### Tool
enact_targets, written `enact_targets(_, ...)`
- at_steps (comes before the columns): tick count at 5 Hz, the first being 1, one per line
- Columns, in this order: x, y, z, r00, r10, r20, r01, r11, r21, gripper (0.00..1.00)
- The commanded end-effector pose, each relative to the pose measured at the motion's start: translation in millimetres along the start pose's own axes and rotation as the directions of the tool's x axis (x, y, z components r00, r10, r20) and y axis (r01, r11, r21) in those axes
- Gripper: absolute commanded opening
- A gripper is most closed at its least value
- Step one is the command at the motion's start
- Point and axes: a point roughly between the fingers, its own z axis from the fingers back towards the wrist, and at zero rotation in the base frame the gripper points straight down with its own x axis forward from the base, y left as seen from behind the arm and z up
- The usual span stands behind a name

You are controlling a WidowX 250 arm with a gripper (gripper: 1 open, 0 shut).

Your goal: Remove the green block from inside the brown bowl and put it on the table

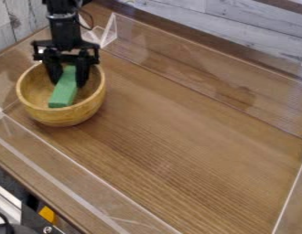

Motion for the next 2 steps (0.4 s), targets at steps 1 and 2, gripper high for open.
enact_targets(1,8.7,-1.2,40.4,0.994,0.048,0.101,-0.045,0.998,-0.033,0.00)
enact_targets(2,12.1,-0.7,46.0,0.989,0.111,0.100,-0.106,0.993,-0.061,0.00)
